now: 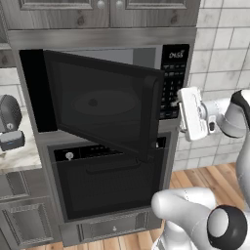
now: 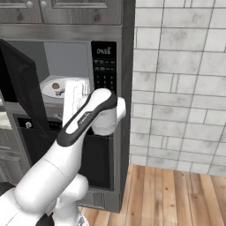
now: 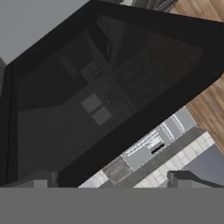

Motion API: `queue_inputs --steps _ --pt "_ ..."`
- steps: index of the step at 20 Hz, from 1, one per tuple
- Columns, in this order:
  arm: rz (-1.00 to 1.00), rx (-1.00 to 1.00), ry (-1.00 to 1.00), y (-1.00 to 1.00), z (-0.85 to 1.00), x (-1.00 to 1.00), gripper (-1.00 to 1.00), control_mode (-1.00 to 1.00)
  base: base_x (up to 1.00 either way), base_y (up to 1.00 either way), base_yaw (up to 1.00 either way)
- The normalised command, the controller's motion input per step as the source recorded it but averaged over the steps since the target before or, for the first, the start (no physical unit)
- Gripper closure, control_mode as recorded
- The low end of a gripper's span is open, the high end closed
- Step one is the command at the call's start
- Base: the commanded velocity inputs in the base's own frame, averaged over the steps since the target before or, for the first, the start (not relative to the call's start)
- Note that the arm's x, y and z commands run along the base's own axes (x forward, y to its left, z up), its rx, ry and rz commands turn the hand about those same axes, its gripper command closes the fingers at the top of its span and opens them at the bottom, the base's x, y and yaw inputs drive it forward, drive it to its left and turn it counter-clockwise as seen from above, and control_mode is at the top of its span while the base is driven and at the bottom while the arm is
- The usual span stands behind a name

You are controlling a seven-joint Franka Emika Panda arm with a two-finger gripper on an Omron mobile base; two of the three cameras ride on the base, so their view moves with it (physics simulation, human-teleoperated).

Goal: Open the microwave door.

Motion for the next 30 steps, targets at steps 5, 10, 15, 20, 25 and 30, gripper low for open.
queue_inputs --steps 5,10,15,20,25,30 --pt "0.01 0.00 0.00 0.32 -0.05 0.29 -1.00 -1.00 0.00 0.00 0.00" --pt "0.01 0.00 0.00 0.26 -0.04 0.28 -1.00 -1.00 0.00 0.00 0.00" --pt "0.01 0.00 -0.03 0.28 0.00 0.18 -1.00 -1.00 0.00 0.00 0.00" --pt "0.00 0.00 -0.02 0.43 0.00 0.13 -1.00 -1.00 0.00 0.00 0.00" --pt "0.01 0.00 -0.01 0.33 0.00 0.12 -1.00 -1.00 0.00 0.00 0.00" --pt "0.05 0.00 0.00 0.55 0.00 -0.15 -1.00 -1.00 0.00 0.00 0.00"
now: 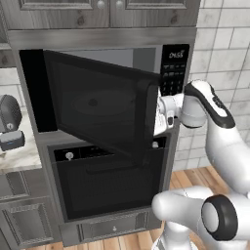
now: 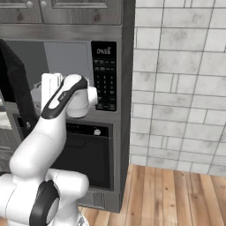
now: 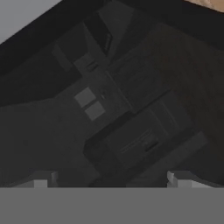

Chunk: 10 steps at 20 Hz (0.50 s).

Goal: Open the microwave door.

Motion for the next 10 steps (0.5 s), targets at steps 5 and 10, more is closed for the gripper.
queue_inputs --steps 5,10 --pt "0.08 0.00 0.00 0.80 0.00 -0.60 -1.00 -1.00 0.00 0.00 0.00" --pt "0.09 -0.03 -0.01 0.99 0.00 -0.57 -1.00 -1.00 0.00 0.00 0.00"
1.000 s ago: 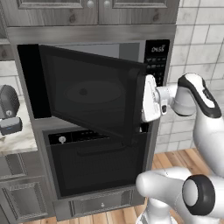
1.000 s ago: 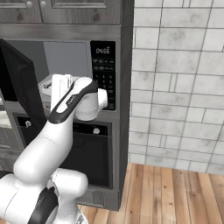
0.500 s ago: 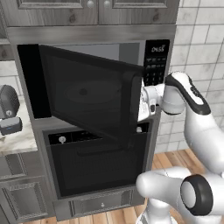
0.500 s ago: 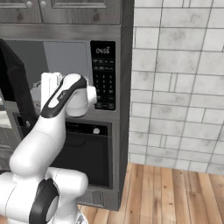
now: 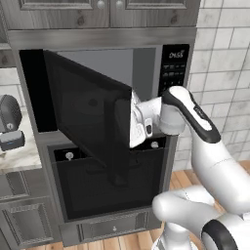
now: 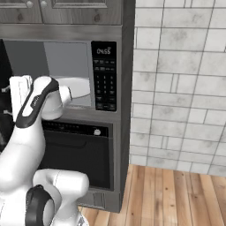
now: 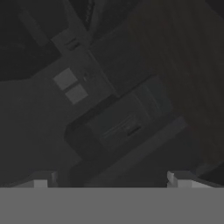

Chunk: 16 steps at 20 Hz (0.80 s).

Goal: Open the microwave door.

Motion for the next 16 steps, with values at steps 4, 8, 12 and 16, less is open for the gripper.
queue_inputs --steps 4,8,12,16 --pt "0.02 -0.06 -0.02 1.00 0.00 -0.08 -1.00 -1.00 0.00 0.00 0.00" --pt "0.00 -0.07 -0.01 1.00 0.00 0.15 -1.00 -1.00 0.00 0.00 0.00" --pt "-0.04 -0.08 -0.01 0.89 0.00 0.31 -1.00 -1.00 0.00 0.00 0.00" --pt "-0.15 0.00 0.01 0.37 0.00 0.19 -1.00 -1.00 0.00 0.00 0.00"
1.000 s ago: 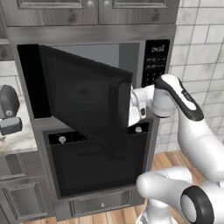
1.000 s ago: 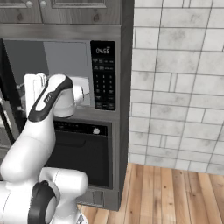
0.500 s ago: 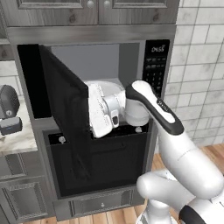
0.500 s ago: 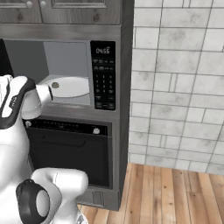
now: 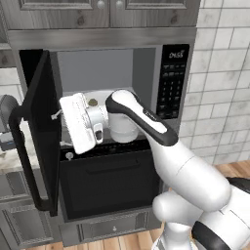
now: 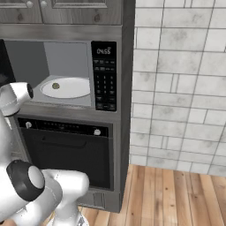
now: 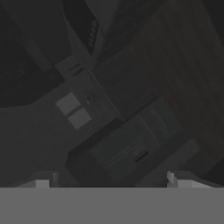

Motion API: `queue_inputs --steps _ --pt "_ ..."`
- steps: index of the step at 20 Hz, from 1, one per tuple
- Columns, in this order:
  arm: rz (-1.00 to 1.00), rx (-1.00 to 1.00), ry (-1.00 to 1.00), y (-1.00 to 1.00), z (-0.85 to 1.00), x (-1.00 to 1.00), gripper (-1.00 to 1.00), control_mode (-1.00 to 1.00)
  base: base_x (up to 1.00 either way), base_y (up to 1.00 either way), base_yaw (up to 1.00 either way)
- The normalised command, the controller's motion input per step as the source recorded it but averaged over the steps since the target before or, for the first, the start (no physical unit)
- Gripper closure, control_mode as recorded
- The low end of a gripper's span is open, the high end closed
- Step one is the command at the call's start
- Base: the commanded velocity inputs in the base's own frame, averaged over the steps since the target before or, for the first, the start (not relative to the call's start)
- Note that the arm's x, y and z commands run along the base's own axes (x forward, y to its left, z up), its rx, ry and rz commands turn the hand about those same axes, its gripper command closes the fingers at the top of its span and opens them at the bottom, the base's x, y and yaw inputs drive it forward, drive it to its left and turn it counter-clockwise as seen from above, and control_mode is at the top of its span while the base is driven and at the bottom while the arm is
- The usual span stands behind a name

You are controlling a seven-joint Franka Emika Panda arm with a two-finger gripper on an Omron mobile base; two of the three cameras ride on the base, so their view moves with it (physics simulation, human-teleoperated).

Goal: Open the microwave door.

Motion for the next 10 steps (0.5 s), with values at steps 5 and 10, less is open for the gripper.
queue_inputs --steps 5,10 --pt "0.00 0.00 0.00 0.00 0.00 0.00 -1.00 -1.00 0.00 0.00 0.00" --pt "0.00 0.00 0.00 0.00 0.00 0.00 -1.00 -1.00 0.00 0.00 0.00"
